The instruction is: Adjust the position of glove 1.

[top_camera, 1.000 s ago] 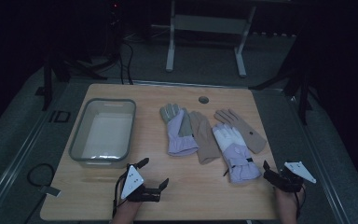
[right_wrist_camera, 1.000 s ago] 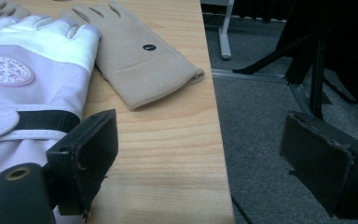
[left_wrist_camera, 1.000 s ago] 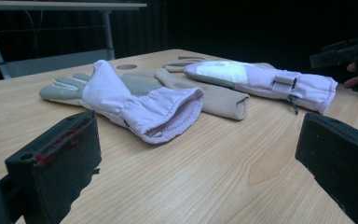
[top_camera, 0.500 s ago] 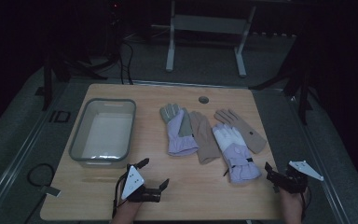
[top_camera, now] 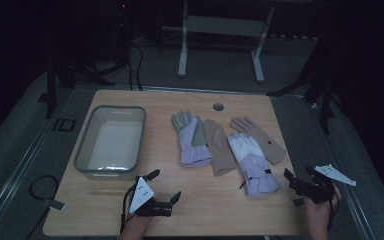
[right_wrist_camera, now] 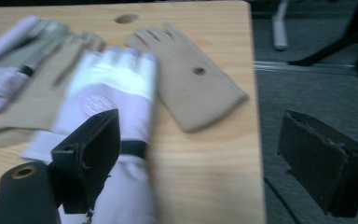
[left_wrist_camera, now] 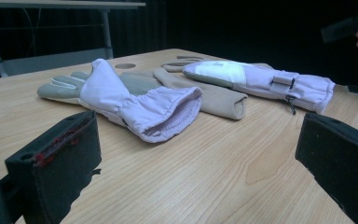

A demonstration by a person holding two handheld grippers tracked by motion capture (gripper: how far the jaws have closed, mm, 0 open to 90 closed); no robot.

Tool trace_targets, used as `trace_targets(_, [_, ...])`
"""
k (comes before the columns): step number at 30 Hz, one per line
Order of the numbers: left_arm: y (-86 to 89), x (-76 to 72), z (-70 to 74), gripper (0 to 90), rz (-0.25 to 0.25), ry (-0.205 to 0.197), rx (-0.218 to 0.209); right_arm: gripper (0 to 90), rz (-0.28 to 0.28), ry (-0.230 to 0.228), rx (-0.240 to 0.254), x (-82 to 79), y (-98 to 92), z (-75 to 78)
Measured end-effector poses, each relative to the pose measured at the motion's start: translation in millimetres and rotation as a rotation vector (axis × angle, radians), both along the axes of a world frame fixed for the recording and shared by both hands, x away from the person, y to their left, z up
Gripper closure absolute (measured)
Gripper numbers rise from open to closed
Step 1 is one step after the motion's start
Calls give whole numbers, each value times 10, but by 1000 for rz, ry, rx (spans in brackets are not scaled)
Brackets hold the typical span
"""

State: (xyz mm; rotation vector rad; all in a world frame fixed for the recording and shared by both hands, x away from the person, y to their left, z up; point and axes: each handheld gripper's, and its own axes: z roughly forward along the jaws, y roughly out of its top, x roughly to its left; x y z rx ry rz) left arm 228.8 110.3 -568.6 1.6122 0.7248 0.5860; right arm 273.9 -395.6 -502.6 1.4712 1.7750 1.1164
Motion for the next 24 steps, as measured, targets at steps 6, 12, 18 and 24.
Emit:
trace_targets(6, [-9, -8, 1, 0, 6, -4, 6, 135, 60, -7, -6, 163, 163, 284])
trace_targets(12, [-6, -5, 0, 0, 3, -3, 0, 104, 64, -29, -14, 327, 410, 508])
trace_targets(18, [-6, -3, 0, 0, 0, -2, 4, 104, 126, -61, -40, 462, 684, 675])
trace_targets(24, [-3, -2, 0, 0, -1, 0, 0, 129, 193, -59, -48, 605, 921, 772])
